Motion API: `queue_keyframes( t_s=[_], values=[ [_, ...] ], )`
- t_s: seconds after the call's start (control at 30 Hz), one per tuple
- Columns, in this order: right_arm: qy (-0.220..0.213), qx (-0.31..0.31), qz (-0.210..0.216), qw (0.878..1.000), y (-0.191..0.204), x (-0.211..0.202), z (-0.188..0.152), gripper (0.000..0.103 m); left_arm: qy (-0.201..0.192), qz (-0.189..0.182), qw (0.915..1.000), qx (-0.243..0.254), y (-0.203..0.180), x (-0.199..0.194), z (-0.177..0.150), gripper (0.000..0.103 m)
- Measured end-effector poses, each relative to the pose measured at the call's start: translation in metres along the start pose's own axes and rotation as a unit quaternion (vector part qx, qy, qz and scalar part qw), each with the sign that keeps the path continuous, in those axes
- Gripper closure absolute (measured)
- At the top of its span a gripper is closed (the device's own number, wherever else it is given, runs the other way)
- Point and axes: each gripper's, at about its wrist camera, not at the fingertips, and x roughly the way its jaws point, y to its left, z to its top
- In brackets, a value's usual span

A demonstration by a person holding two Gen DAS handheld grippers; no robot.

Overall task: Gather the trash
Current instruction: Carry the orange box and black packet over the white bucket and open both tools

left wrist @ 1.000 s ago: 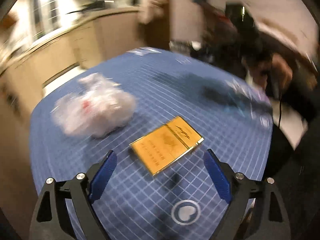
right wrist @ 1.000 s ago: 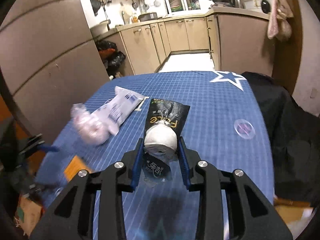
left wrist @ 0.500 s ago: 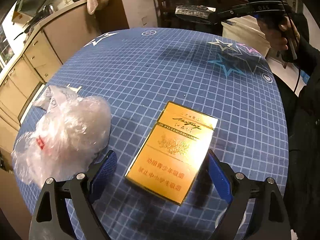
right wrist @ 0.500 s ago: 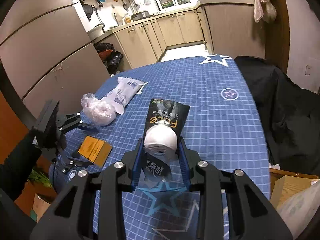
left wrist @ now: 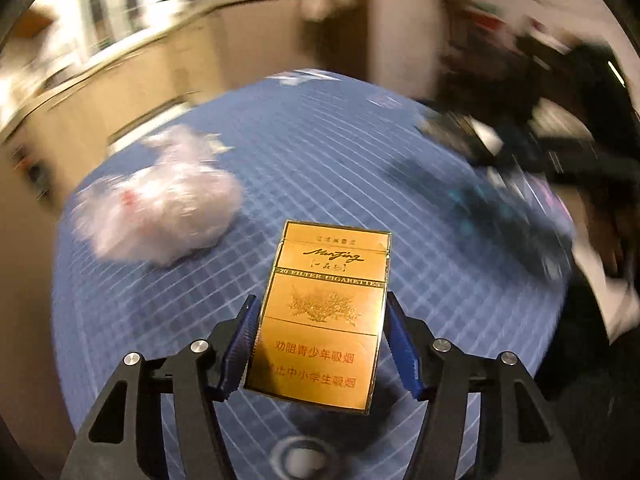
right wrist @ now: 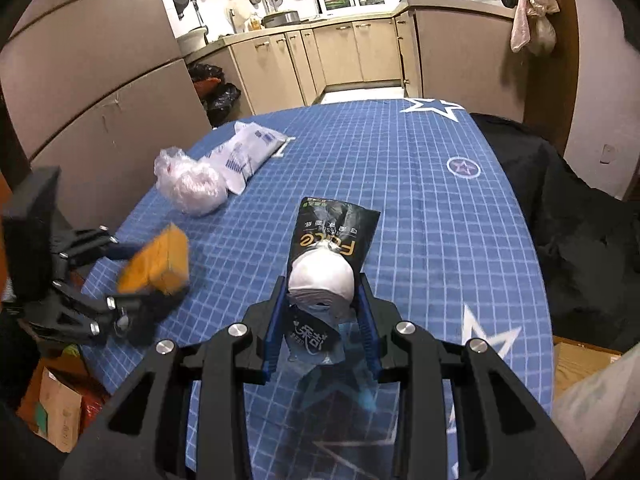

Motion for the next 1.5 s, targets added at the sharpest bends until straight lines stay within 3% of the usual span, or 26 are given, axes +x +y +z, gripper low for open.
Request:
queue_keyframes(
  t_s=[0.13,0.23,0.33,0.53,1.5],
  values=[
    [-0.003,-0.011,-0.024,1.000,0.007,-0.008,-0.013,0.071,-0.033,0.066,0.9930,-0.092,-0.013,-0.015,0.000,0.043],
    [-0.009,-0.016,-0.041,0.999,0.011,-0.017,-0.021,0.071,-0.051,0.084,0.9843,-0.147,-0.024,-0.023,0.002,0.043],
    [-0.017,-0.018,-0.048,0.999,0.013,-0.029,-0.027,0.071,-0.079,0.125,0.9780,-0.147,-0.042,-0.033,0.008,0.044],
    [-0.045,-0.020,-0.061,0.997,0.015,-0.054,-0.029,0.072,-0.121,0.147,0.9699,-0.152,-0.068,-0.052,0.030,0.044],
    [-0.153,0.021,-0.157,0.975,-0.040,-0.163,-0.047,0.072,-0.153,0.107,0.9808,-0.057,-0.182,-0.056,0.082,0.045]
  ],
)
